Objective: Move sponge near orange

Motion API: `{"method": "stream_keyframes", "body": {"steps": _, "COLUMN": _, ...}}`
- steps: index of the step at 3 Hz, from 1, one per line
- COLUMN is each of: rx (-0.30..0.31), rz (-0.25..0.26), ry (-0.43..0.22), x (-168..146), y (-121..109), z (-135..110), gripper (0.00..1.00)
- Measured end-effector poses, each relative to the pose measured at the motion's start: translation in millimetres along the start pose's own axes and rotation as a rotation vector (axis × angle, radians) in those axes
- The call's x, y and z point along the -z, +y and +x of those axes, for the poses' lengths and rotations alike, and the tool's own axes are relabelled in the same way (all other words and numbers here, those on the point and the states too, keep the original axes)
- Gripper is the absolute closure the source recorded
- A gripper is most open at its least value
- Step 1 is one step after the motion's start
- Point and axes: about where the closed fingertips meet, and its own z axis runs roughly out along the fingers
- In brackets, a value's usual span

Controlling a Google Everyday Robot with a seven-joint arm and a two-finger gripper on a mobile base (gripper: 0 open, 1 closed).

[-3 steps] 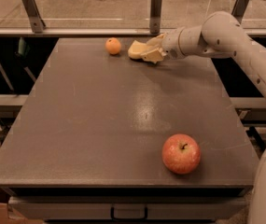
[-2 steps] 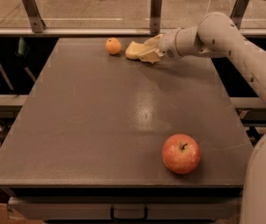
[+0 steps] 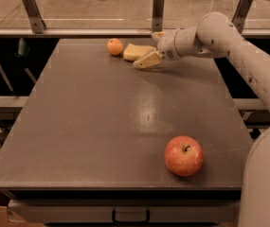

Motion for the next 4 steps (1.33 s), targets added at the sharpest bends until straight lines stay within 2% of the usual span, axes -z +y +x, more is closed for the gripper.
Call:
{"method": "stream_keyframes", "body": {"steps": 1, "rx": 0.019, "rz": 0.027, "ry": 0.001, "x": 28.4, "y": 0.6, "z": -9.6, "gripper": 0.0}}
{"method": "stream_keyframes", "body": {"steps": 2, "rx": 0.066, "rz": 0.044, "ry": 0.003, "x": 98.7, "y": 10.8, "z": -42.2, "gripper": 0.0}}
{"method": "stream_keyframes", "body": {"steps": 3, "rx": 0.151, "rz": 0.095, "ry": 0.027, "x": 181.3, "y": 36.8, "z": -102.2, "gripper": 0.0}}
{"method": "stream_keyframes", "body": {"steps": 4, "rx": 0.202, "rz": 0.126, "ry": 0.016, "x": 204.3, "y": 44.3, "z": -139.2, "gripper": 0.0}}
